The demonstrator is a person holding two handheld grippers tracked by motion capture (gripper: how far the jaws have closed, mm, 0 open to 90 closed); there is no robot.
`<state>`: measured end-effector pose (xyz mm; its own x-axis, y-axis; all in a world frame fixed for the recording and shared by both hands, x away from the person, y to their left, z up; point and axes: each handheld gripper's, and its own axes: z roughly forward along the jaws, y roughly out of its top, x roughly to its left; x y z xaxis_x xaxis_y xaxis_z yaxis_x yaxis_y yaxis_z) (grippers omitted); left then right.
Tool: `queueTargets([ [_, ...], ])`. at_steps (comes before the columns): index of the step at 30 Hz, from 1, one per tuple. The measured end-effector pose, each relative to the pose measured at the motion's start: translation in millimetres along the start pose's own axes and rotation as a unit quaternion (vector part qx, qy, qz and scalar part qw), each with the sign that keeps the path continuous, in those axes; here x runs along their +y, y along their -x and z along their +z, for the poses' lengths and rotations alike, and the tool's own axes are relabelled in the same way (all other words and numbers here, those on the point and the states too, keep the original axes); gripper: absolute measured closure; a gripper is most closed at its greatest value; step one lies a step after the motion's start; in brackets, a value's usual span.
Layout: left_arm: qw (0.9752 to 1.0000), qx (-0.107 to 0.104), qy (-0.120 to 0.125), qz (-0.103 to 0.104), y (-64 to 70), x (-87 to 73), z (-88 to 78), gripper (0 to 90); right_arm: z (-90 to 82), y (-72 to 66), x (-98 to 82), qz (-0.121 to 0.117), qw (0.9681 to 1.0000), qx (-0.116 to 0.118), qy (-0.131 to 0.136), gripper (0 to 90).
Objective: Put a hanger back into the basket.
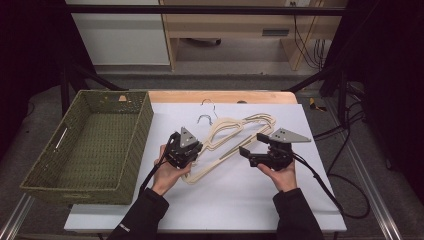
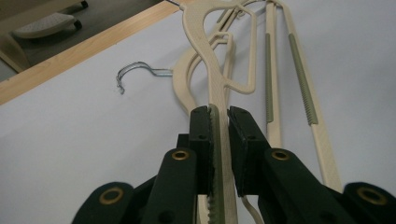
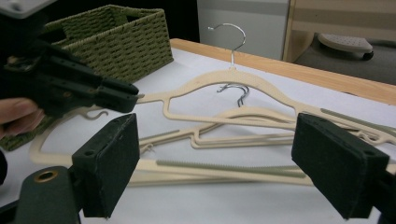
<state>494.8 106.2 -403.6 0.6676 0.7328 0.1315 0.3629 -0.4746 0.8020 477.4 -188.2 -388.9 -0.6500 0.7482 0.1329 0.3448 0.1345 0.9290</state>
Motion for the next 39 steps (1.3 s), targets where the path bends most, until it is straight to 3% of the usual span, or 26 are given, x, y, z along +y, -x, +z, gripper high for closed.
queueTargets([
  [2,0.9999,0.001,0.011,0.0,3.6,0.8,-3.9,79.9,7.9,-0.2,1.7,0.008,1.0,-0.004,-0.001,17.5],
  [3,0.9999,0.001,0.007,0.008,3.9,1.1,-5.9,80.0,11.2,0.6,2.4,0.006,1.0,-0.004,-0.004,17.9],
  [9,0.9999,0.0,0.012,0.009,9.1,0.6,-8.8,80.2,28.9,1.1,11.0,0.007,0.9999,-0.009,-0.003,19.8],
  [11,0.9999,-0.006,0.011,0.009,9.9,-0.5,-9.7,80.8,36.5,2.3,15.6,0.007,0.9999,-0.009,-0.002,20.9],
  [12,0.9996,-0.023,0.016,-0.002,10.1,-1.9,-10.2,81.4,44.4,4.0,19.6,0.008,1.0,-0.006,0.001,20.9],
  [14,0.9992,-0.033,0.018,-0.009,11.4,-3.0,-10.2,83.2,53.8,4.7,23.4,0.009,0.9999,-0.01,0.004,21.1],
  [16,0.9994,-0.031,0.014,-0.002,12.7,-3.4,-10.1,84.2,58.3,5.2,25.1,0.012,0.9999,-0.009,0.007,22.5],
  [19,0.9991,-0.04,0.012,0.002,17.1,-6.3,-9.3,84.7,66.9,6.7,29.0,0.003,0.9998,-0.013,0.011,28.8],
  [20,0.999,-0.045,0.009,0.002,17.2,-7.0,-9.4,85.0,69.0,7.3,31.0,0.006,0.9998,-0.01,0.016,38.4],
  [22,0.9988,-0.048,0.008,0.008,19.0,-8.7,-9.0,85.2,69.1,7.6,32.2,0.003,0.9998,-0.007,0.019,48.3],
  [23,0.9987,-0.05,0.006,0.007,19.5,-9.4,-8.8,85.2,69.1,7.6,32.2,0.003,0.9998,-0.007,0.019,48.3],
  [24,0.9985,-0.054,0.007,0.006,20.1,-10.3,-8.4,85.3,68.4,6.8,32.9,0.002,0.9998,0.0,0.019,59.4],
  [26,0.9983,-0.059,0.004,0.004,20.7,-11.7,-7.7,85.3,67.5,6.9,33.0,-0.002,0.9999,0.002,0.014,68.1],
  [27,0.9983,-0.059,0.004,0.004,20.7,-11.7,-7.7,85.2,67.5,6.9,33.0,-0.002,0.9999,0.002,0.014,68.1],
  [30,0.9977,-0.067,-0.002,0.001,22.1,-12.9,-7.4,85.2,65.7,7.3,33.1,-0.007,0.9999,-0.007,0.0,85.4],
  [39,0.997,-0.077,-0.003,0.002,26.3,-13.0,-9.8,84.3,59.4,6.3,34.0,-0.024,0.9996,-0.009,-0.015,88.9],
])
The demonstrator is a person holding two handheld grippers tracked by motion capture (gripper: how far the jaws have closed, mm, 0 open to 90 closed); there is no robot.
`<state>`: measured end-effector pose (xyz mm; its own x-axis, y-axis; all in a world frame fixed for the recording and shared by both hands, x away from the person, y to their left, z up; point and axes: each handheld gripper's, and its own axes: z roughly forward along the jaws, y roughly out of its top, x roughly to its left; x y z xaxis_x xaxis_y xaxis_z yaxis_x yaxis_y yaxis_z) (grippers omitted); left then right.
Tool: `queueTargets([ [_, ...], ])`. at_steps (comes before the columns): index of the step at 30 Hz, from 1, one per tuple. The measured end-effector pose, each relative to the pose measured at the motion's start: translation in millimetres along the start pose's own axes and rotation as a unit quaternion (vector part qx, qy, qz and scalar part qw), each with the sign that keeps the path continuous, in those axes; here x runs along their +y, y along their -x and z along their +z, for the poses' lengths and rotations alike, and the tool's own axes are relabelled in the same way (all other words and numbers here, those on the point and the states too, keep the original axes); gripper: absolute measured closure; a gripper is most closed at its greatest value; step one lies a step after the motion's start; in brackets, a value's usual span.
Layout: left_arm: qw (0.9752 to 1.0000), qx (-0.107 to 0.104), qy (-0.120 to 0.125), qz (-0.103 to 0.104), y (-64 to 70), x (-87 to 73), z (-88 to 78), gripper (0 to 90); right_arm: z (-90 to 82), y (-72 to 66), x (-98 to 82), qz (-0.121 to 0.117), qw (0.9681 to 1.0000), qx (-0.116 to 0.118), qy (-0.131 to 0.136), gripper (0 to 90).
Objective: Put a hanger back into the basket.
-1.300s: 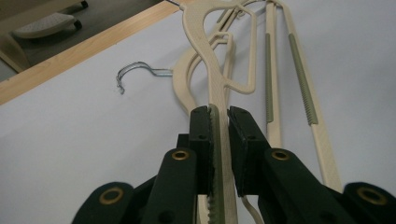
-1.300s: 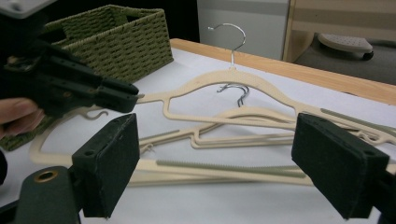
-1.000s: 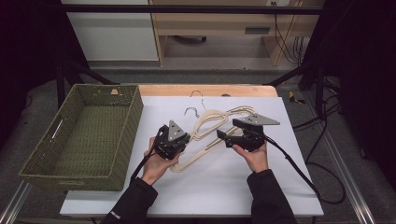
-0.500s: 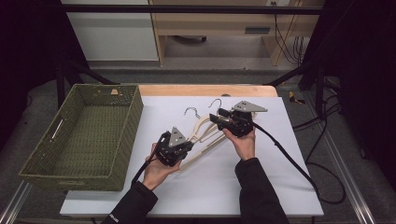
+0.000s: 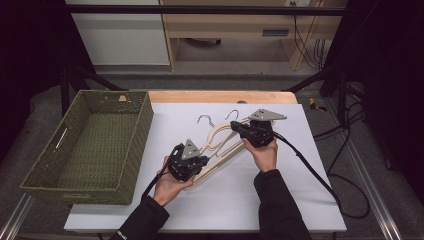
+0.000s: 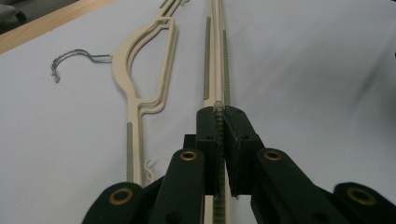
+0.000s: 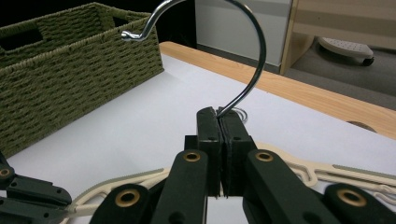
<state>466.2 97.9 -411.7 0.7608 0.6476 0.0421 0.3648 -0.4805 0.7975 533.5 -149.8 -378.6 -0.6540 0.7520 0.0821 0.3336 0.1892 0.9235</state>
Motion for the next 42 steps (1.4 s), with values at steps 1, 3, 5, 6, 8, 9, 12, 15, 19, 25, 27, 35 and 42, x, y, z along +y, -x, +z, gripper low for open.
queueTargets([
  [1,1.0,-0.002,0.007,-0.003,1.1,3.0,-3.9,75.9,-5.5,-2.2,0.4,-0.012,0.9999,-0.002,0.002,89.0],
  [3,0.9999,-0.001,0.013,-0.003,1.9,5.4,-6.8,65.8,-12.9,-6.3,2.4,-0.02,0.9997,0.0,0.015,89.1],
  [5,0.9996,-0.004,0.028,-0.009,5.7,16.6,-15.0,53.3,-21.8,-11.4,4.5,-0.027,0.9993,0.002,0.024,89.1],
  [6,0.9996,-0.004,0.028,-0.009,5.7,16.6,-15.0,48.4,-25.9,-13.4,5.1,-0.031,0.9991,0.002,0.03,89.1],
  [8,0.9993,-0.007,0.036,-0.01,10.9,30.5,-20.4,45.3,-33.8,-18.4,5.4,-0.035,0.9987,0.005,0.037,89.1],
  [9,0.9993,-0.007,0.036,-0.01,10.9,30.5,-20.4,44.3,-37.1,-20.7,5.1,-0.039,0.9985,0.008,0.039,89.2],
  [12,0.9993,-0.015,0.031,-0.012,15.3,44.5,-19.6,45.9,-45.3,-29.8,3.7,-0.041,0.9978,0.02,0.047,89.1],
  [15,0.9993,-0.025,0.025,-0.012,21.9,57.5,-15.7,52.2,-51.4,-37.6,0.9,-0.05,0.9972,0.03,0.047,89.1],
  [19,0.9994,-0.032,0.009,-0.008,28.0,63.7,-8.3,61.1,-57.9,-46.1,-2.4,-0.06,0.9968,0.029,0.044,89.1],
  [25,0.9988,-0.05,-0.003,0.0,36.6,66.9,-2.9,75.0,-66.5,-52.7,-4.2,-0.067,0.9962,0.033,0.044,89.1],
  [27,0.9986,-0.052,-0.004,0.004,38.9,67.7,-3.0,80.5,-68.4,-54.0,-4.5,-0.068,0.9961,0.034,0.045,89.1],
  [35,0.9987,-0.045,0.011,0.021,47.0,66.4,-10.7,85.5,-77.2,-58.9,-5.5,-0.068,0.9956,0.038,0.054,85.8],
  [42,0.9991,-0.031,0.028,0.006,32.2,63.4,-31.1,85.6,-105.3,-59.9,-9.0,-0.062,0.9946,0.046,0.07,58.4],
])
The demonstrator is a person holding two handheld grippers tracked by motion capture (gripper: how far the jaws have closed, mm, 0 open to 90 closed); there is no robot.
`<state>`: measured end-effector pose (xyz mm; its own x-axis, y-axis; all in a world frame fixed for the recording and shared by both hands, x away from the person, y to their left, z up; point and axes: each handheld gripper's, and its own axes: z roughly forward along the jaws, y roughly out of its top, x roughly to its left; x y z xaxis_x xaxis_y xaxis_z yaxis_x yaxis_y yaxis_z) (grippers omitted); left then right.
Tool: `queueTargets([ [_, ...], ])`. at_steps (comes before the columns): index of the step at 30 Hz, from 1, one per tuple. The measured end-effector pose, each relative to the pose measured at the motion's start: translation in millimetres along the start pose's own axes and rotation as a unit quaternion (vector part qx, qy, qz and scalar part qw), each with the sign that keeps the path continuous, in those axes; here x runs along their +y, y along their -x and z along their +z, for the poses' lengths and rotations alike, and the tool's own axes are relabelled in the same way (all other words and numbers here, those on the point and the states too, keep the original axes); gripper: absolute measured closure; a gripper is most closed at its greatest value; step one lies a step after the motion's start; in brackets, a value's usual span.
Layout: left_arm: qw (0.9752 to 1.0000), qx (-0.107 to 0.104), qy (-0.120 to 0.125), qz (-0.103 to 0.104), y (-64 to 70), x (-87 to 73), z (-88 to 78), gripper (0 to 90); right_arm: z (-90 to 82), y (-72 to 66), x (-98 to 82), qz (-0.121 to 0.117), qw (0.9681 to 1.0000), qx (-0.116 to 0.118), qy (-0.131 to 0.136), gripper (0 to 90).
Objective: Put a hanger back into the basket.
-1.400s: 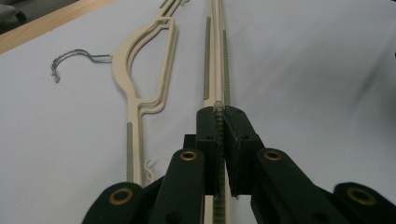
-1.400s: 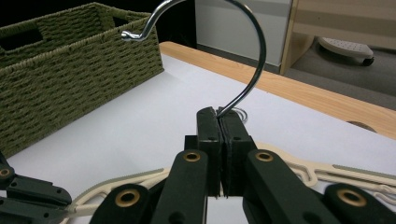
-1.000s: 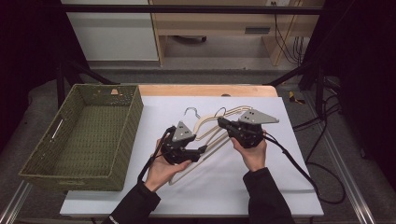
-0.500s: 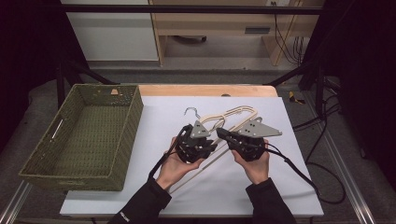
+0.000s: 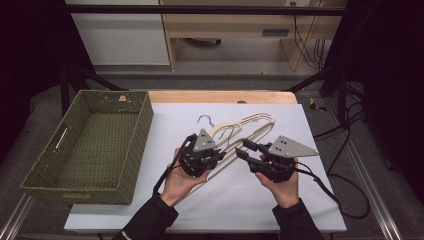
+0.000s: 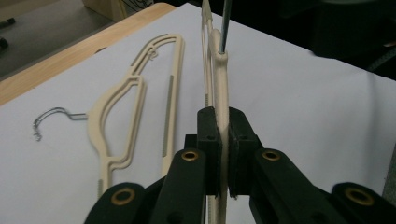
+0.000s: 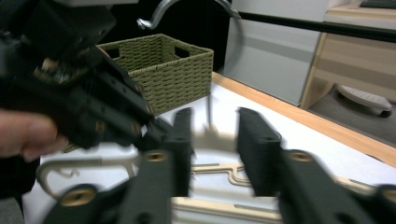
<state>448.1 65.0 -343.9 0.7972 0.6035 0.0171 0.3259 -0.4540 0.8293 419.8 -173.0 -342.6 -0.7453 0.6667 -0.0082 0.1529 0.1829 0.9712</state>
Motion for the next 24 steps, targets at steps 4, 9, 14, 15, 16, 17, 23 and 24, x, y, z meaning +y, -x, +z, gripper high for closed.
queueTargets([
  [4,0.9998,0.016,0.012,-0.003,-13.9,2.0,-26.6,85.6,-16.0,4.1,-8.2,0.019,0.9998,-0.011,-0.004,39.7],
  [9,0.9993,0.029,0.024,-0.002,-31.3,8.9,-61.1,85.6,-30.1,14.3,-22.5,0.034,0.9988,-0.033,-0.009,25.3],
  [14,0.9986,0.039,0.035,-0.002,-53.2,14.8,-93.5,85.6,-42.8,24.7,-33.6,0.063,0.9971,-0.041,-0.007,18.1],
  [15,0.9986,0.039,0.035,-0.002,-53.2,14.8,-93.5,85.6,-44.6,25.7,-35.3,0.062,0.9971,-0.042,-0.009,17.2],
  [16,0.9986,0.043,0.031,0.001,-58.2,15.2,-99.3,85.6,-46.4,26.4,-37.1,0.062,0.9971,-0.043,-0.011,16.5],
  [17,0.9981,0.055,0.028,0.003,-67.5,15.1,-109.5,85.6,-48.1,27.0,-39.1,0.062,0.9969,-0.046,-0.013,15.7],
  [23,0.9969,0.073,0.026,-0.009,-99.4,11.4,-139.7,85.6,-58.4,32.7,-49.0,0.066,0.9954,-0.064,-0.025,12.1],
  [24,0.9969,0.073,0.026,-0.009,-99.4,11.4,-139.7,85.6,-58.4,32.7,-49.0,0.066,0.9954,-0.064,-0.025,12.1],
])
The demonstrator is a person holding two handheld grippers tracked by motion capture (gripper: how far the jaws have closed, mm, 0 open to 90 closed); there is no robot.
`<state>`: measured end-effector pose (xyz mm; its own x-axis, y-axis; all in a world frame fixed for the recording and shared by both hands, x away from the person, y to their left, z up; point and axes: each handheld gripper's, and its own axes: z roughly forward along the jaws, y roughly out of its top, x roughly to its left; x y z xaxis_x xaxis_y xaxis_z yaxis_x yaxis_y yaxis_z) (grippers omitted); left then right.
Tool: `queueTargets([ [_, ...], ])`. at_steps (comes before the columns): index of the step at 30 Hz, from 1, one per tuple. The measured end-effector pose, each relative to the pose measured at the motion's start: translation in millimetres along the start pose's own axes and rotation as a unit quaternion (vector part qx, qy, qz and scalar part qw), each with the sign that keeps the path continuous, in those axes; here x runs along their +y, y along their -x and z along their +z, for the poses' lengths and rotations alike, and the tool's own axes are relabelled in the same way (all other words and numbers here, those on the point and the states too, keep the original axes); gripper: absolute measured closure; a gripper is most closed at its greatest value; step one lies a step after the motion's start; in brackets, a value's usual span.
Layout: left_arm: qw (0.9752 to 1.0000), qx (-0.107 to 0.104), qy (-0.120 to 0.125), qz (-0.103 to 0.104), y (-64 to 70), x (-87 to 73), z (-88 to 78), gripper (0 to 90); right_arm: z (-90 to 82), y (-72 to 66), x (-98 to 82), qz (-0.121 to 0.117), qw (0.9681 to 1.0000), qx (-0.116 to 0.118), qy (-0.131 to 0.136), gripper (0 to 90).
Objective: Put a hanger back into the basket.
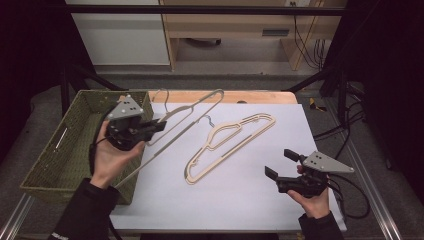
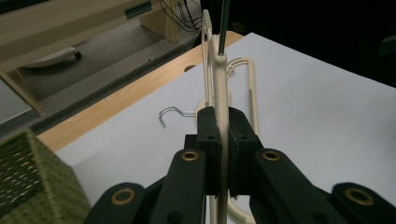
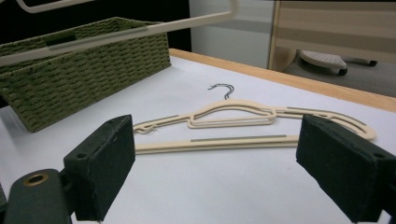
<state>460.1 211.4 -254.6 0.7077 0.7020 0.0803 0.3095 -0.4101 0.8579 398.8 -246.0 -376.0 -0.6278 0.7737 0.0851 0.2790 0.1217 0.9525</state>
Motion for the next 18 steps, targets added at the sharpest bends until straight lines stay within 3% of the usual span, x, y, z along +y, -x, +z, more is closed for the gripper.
queueTargets([
  [1,1.0,0.008,-0.002,-0.002,-12.2,-1.4,-8.6,85.6,-2.2,3.3,-1.4,0.002,1.0,-0.008,-0.002,11.5],
  [2,1.0,0.008,-0.002,-0.002,-12.2,-1.4,-8.6,85.5,-2.2,3.3,-1.4,0.002,1.0,-0.008,-0.002,11.5],
  [3,0.9998,0.018,0.005,0.0,-23.4,-3.8,-17.3,85.5,-3.7,5.3,-1.9,0.003,0.9999,-0.012,0.0,11.4],
  [6,0.9995,0.027,0.012,-0.012,-41.7,-8.5,-30.6,85.6,-4.3,8.1,-3.1,0.005,0.9999,-0.014,0.001,11.3],
  [7,0.9995,0.027,0.012,-0.012,-41.7,-8.5,-30.6,85.6,-4.1,8.7,-3.5,0.005,0.9998,-0.017,0.0,11.3],
  [9,0.999,0.039,0.017,-0.013,-58.1,-13.9,-41.8,85.5,-3.7,9.9,-4.2,0.007,0.9998,-0.019,-0.001,11.3],
  [13,0.9982,0.056,0.01,-0.02,-71.6,-21.3,-49.2,85.6,-3.4,10.5,-4.2,0.009,0.9997,-0.023,-0.003,11.3],
  [17,0.9966,0.078,-0.003,-0.026,-94.4,-35.8,-54.8,85.6,-2.8,9.9,-4.2,0.01,0.9997,-0.024,-0.005,11.3],
  [18,0.9966,0.078,-0.003,-0.026,-94.4,-35.8,-54.8,85.6,-2.8,9.9,-4.2,0.01,0.9997,-0.023,-0.006,11.3],
])
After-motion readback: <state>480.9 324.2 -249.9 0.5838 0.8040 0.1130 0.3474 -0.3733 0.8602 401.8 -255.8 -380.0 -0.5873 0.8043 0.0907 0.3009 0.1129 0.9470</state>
